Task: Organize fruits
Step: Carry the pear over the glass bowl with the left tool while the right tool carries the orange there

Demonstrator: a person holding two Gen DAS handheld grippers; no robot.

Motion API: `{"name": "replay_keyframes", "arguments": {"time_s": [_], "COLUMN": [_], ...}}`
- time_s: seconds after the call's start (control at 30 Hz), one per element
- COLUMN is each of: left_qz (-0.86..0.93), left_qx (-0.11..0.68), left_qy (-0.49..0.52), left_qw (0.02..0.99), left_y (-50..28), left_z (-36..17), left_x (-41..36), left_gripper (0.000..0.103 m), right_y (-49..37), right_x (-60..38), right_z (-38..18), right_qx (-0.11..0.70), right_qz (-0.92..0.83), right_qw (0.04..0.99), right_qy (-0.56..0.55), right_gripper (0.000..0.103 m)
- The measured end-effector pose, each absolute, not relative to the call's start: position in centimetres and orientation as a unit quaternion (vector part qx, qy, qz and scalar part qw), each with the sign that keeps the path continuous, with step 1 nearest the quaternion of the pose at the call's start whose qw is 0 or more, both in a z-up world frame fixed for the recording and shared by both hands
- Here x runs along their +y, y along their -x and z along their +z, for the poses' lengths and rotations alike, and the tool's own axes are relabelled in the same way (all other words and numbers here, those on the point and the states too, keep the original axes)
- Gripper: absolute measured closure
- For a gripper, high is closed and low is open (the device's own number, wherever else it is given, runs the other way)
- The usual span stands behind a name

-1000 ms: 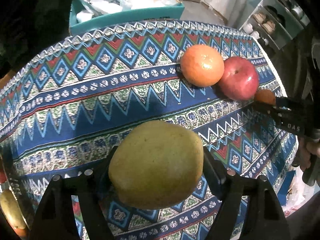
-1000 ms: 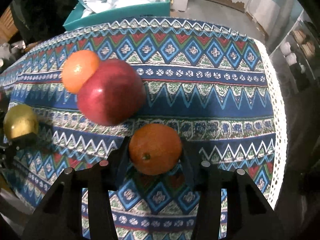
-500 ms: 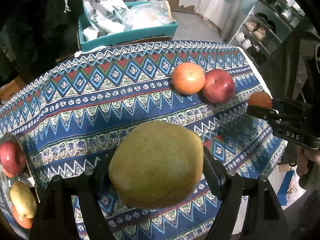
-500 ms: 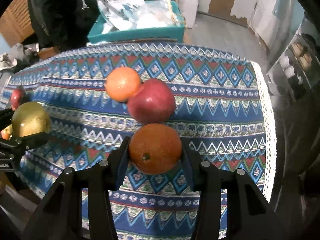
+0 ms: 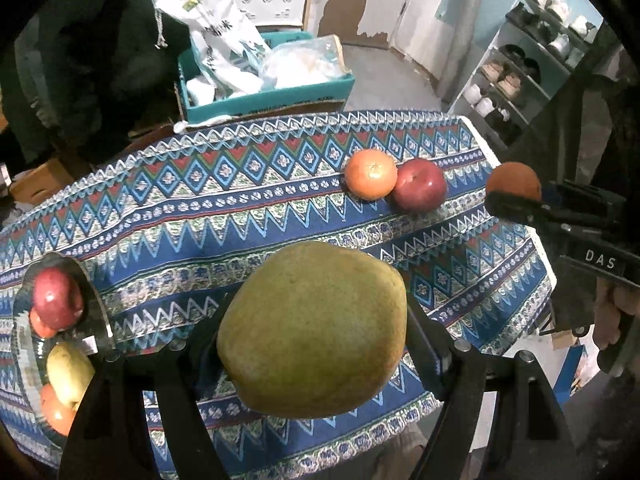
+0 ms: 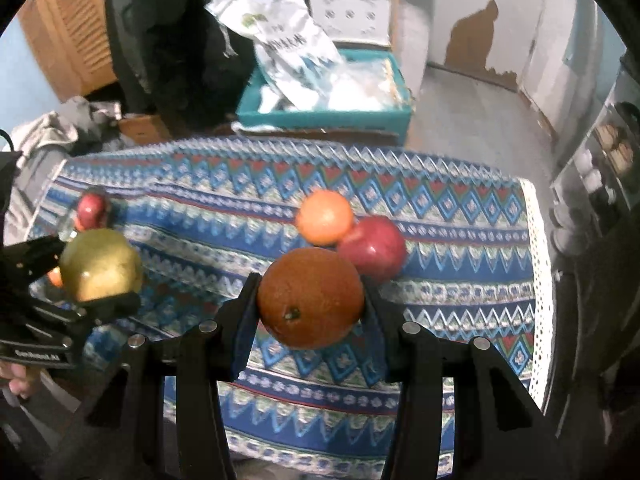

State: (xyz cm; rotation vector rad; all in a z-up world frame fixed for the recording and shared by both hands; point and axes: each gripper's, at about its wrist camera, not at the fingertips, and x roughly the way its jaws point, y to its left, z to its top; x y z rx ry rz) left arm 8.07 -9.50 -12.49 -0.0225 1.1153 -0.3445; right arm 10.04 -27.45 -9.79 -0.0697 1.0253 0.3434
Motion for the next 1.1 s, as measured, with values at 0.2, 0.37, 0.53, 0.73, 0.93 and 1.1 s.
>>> {"name": "replay_keyframes", "arguments": {"time_s": [0.2, 0.37, 0.53, 0.73, 0.93, 1.1], "left_qz": [-0.157, -0.148, -0.145, -0.137, -0.128, -0.115], "left_qx": [0.508, 0.491, 0.48, 0.463, 0.454, 0.447], "left_qy": [0.017, 0.013, 0.024, 0.028, 0.039, 0.049], "left_qw": [0.847, 0.858, 0.865, 0.875, 0.881, 0.885], "left_y": [-6.8, -5.8, -5.0, -4.1, -3.3, -3.0], "left_z": [-10.3, -8.8, -7.5, -6.4, -5.6, -5.0], "left_x": [-7.8, -6.5, -4.9, -3.1, -0.9, 0.7], "left_gripper": [0.024, 0.024, 0.024, 0.024, 0.024, 0.024], "right_y": [-9.2, -8.9, -8.4, -7.8, -7.2, -7.0], "right_x": [-25.5, -23.7, -21.5, -18.9, -16.3, -14.1], "right_z": [-7.8, -6.5, -5.0, -3.3, -2.0, -1.3], "right_qx": [0.466, 0.458, 0.443, 0.424, 0.411, 0.404], "right_qz": [0.187, 0.2, 0.22, 0.245, 0.264, 0.28], "right_qw": [0.864, 0.866, 0.868, 0.871, 0.872, 0.869], "right_qy": [0.032, 0.032, 0.036, 0.038, 0.045, 0.053], "right_gripper": [0.057, 0.057, 0.057, 0.057, 0.057, 0.057]}}
